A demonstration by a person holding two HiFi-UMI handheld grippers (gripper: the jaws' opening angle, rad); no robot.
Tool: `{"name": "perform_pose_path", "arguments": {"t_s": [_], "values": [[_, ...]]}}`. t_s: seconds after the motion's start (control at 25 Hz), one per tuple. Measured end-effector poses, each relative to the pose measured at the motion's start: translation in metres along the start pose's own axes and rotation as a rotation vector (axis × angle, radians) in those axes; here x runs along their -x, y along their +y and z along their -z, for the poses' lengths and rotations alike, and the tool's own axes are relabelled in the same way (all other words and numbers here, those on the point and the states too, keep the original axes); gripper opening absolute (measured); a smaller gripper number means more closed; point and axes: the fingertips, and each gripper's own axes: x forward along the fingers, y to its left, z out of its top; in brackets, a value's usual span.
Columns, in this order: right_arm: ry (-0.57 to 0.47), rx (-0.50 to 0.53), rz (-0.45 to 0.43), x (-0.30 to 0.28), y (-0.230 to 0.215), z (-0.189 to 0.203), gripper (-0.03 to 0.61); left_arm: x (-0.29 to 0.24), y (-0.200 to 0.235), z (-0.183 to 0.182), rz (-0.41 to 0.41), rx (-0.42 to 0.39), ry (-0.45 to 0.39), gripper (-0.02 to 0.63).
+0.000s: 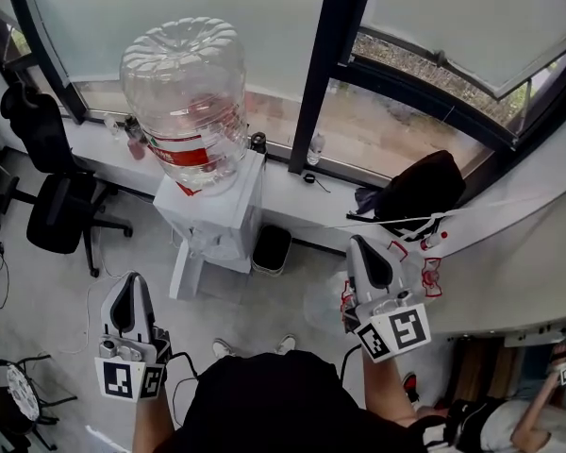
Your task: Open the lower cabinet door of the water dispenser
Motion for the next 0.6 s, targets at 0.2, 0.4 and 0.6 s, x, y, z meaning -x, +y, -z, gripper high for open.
{"name": "perform_pose_path", "arguments": {"t_s": [0.2,0.4,0.6], "values": [[-0.004,0.007,-0.015,-0.005,0.009,0.001,0.005,0.005,0.004,-0.003,-0.009,-0.011,-0.011,0.008],[-0.001,0.019,-0.032,-0.009,0.021,0.002,0.005,0.015,0.009,-0.003,-0.021,-0.018,-0.014,0.008],[0.006,0.015,-0.049,-0.013,0.032,0.005,0.005,0.021,0.016,-0.004,-0.031,-0.009,-0.011,0.008]]}}
